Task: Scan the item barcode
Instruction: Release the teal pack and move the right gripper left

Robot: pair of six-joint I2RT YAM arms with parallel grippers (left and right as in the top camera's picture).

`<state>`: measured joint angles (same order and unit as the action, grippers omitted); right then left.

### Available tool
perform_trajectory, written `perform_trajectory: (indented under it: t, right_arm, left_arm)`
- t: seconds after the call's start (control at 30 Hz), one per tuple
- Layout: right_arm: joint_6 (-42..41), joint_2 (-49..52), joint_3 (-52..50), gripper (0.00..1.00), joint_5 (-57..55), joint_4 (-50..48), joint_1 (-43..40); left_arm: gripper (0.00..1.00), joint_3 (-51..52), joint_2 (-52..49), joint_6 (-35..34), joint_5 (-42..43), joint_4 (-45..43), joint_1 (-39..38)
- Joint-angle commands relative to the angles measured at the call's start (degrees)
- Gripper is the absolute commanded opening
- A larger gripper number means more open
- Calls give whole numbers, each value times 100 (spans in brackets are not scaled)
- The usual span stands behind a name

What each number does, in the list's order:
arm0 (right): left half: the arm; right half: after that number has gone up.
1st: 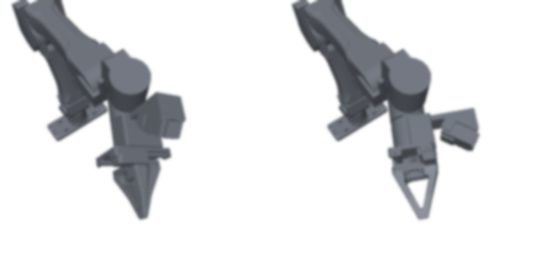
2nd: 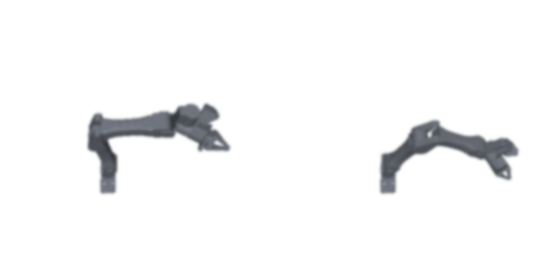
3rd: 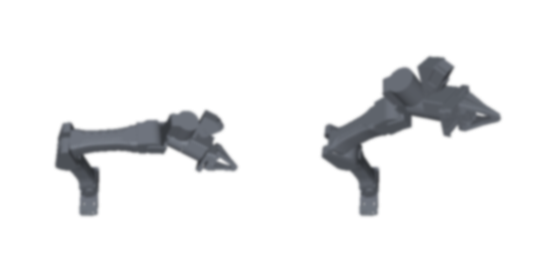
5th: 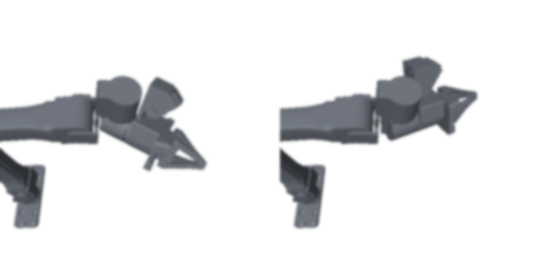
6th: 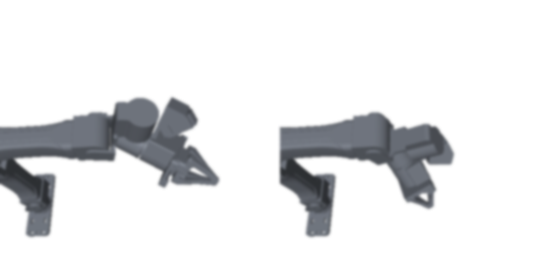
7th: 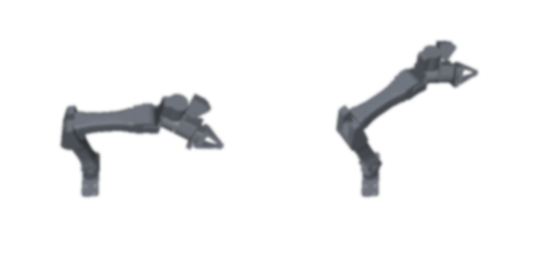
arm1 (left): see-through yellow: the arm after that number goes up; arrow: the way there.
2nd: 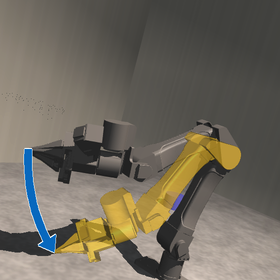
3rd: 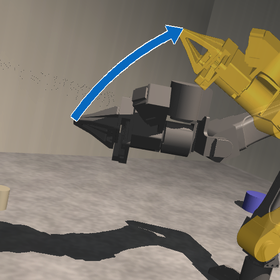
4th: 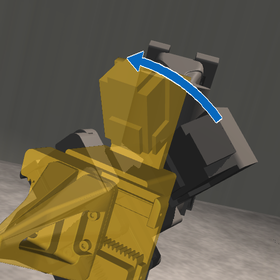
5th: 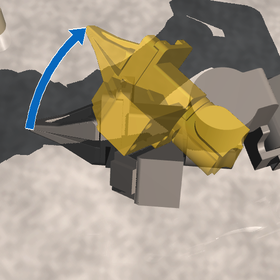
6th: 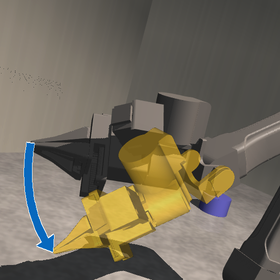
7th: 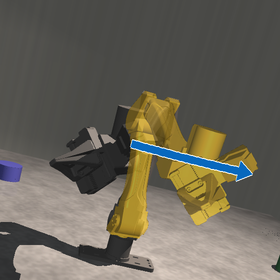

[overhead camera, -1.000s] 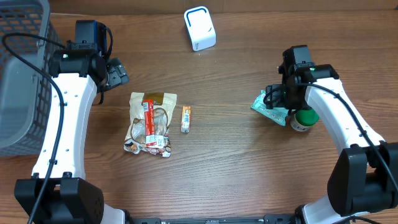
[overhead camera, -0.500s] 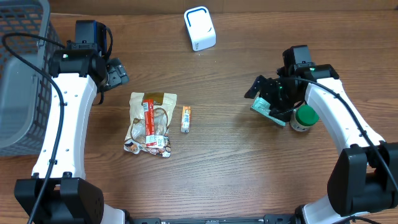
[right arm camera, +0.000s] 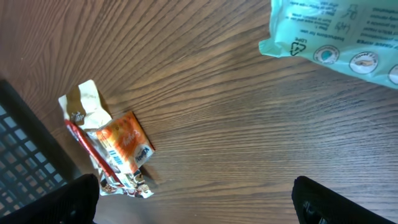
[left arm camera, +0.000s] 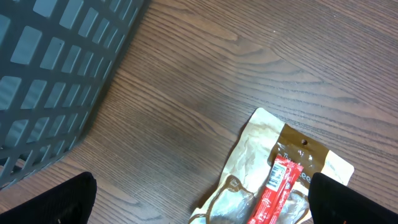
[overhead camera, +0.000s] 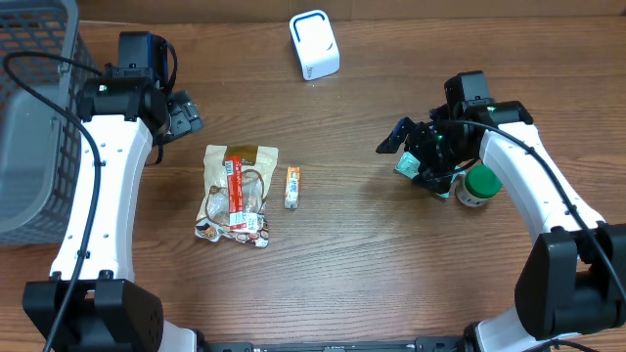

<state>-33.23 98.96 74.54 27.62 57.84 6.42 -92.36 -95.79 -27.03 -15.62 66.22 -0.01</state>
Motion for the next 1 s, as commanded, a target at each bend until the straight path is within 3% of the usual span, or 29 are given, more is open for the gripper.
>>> perform_trajectory:
  t: [0.0, 0.53, 0.6, 0.8, 0.97]
  right_arm:
    - [72, -46, -33, 100, -275, 9, 0]
    - [179, -48, -33, 100, -181, -190, -2]
    - [525, -48, -33, 100, 109, -317, 68]
    - [546, -46, -33, 100, 131, -507, 452]
    - [549, -48, -33, 100, -332, -236, 625]
  left_arm:
    - [100, -63, 52, -22, 22, -7, 0]
    - [100, -63, 52, -22, 22, -7, 0]
    - [100, -63, 52, -22, 22, -7, 0]
    - [100, -63, 52, -22, 22, -7, 0]
    - [100, -63, 52, -22, 22, -7, 0]
